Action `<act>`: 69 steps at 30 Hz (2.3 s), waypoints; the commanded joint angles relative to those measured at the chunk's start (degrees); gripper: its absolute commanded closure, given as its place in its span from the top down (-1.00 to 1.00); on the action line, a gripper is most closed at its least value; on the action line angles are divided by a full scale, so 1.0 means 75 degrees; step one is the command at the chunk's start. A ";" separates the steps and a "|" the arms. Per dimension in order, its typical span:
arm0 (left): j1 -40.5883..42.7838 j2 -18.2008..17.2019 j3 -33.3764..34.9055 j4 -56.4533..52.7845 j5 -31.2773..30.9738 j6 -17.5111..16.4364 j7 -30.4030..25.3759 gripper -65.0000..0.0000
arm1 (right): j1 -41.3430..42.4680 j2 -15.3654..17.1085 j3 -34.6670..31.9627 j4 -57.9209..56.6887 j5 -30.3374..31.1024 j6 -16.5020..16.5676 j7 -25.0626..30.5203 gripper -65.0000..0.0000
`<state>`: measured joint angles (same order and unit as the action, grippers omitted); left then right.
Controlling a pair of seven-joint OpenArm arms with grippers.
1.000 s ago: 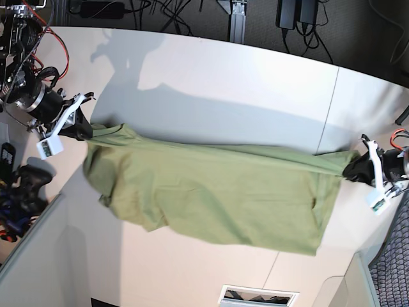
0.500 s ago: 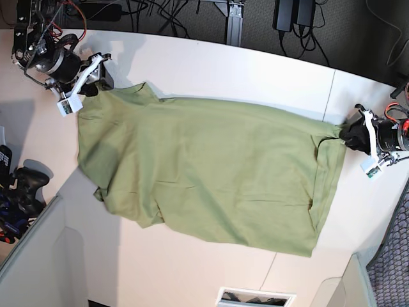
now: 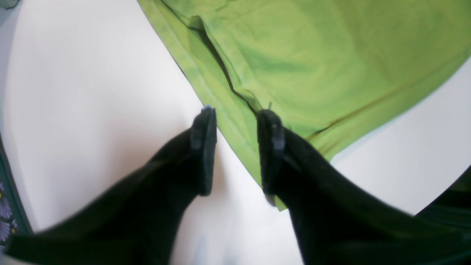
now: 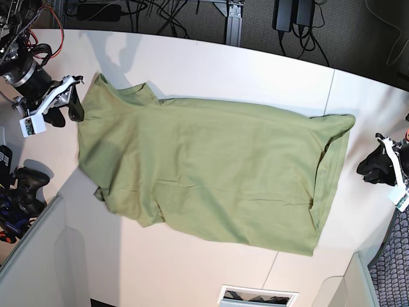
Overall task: Layout the t-shirt on the table in an organized manner, then fold the t-shirt properly
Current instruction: 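Lower the shirt onto the table and open both grippers, then grasp the shirt's shoulder corners with both grippers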
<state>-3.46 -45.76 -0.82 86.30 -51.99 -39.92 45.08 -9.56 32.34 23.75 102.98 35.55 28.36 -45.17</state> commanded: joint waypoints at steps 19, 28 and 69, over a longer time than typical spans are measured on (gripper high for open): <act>0.1871 0.0408 -0.0530 0.1317 0.1003 0.0449 -0.0557 0.02 | -0.0863 -0.0073 -0.0134 -0.0268 -0.0283 -0.0236 0.0087 -0.09; 0.1886 0.2122 -0.2532 0.0781 0.0962 0.1413 -0.0641 0.02 | -0.0822 -0.1909 0.1445 -0.1457 0.0329 -0.0612 0.0233 -0.09; 0.2229 0.4054 -0.2238 0.0326 0.0816 0.1600 -0.1000 0.02 | 0.0070 -0.3576 0.1667 -0.1533 0.0262 -0.0603 0.0475 -0.09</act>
<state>13.67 -14.76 -17.41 87.83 -45.76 -27.66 37.63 -9.65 4.93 36.10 90.67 36.51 23.75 -42.68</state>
